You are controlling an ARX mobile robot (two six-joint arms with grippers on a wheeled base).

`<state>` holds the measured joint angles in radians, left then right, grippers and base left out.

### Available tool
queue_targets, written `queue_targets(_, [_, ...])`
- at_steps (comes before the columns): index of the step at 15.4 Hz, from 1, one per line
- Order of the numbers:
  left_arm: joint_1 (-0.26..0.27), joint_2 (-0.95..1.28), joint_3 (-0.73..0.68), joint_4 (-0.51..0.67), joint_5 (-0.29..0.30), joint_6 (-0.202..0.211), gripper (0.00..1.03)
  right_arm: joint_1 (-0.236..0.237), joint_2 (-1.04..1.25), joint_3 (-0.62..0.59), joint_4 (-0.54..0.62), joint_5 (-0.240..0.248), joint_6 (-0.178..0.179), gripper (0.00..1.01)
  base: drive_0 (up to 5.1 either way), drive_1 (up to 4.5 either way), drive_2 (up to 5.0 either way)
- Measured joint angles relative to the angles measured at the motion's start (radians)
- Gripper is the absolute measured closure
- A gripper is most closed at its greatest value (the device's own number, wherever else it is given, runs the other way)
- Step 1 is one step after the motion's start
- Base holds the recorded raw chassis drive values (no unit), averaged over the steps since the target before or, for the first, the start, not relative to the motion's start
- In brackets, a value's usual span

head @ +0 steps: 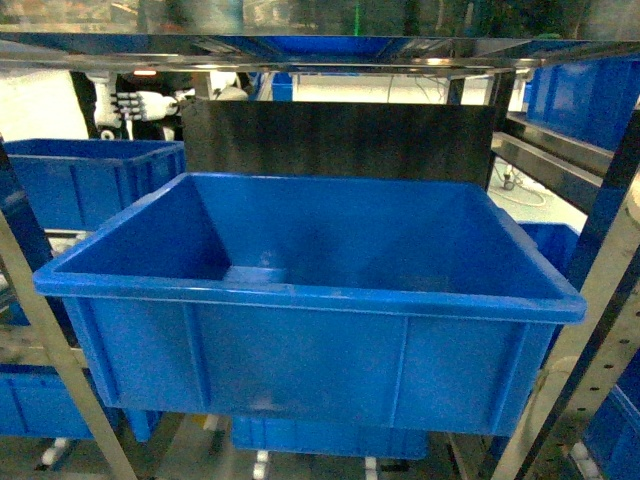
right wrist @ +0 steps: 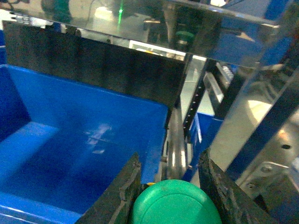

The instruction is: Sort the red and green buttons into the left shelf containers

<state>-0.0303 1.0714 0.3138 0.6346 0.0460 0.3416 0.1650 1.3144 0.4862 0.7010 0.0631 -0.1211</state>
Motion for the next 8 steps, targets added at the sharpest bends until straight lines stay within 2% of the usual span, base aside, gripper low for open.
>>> queue_targets(2, [0.000,0.000,0.000,0.000,0.000,0.000,0.74,0.067,0.084,0.037,0.021,0.011,0.011,0.68,-3.0,5.01,-1.9])
queue_targets(4, [0.000,0.000,0.000,0.000,0.000,0.000,0.74,0.120,0.175,0.077,0.089,0.025,0.010,0.68,-3.0,5.01,-1.9])
queue_targets(8, [0.000,0.000,0.000,0.000,0.000,0.000,0.74,0.138,0.335,0.158,0.096,0.051,-0.003,0.68,-3.0,5.01,-1.9])
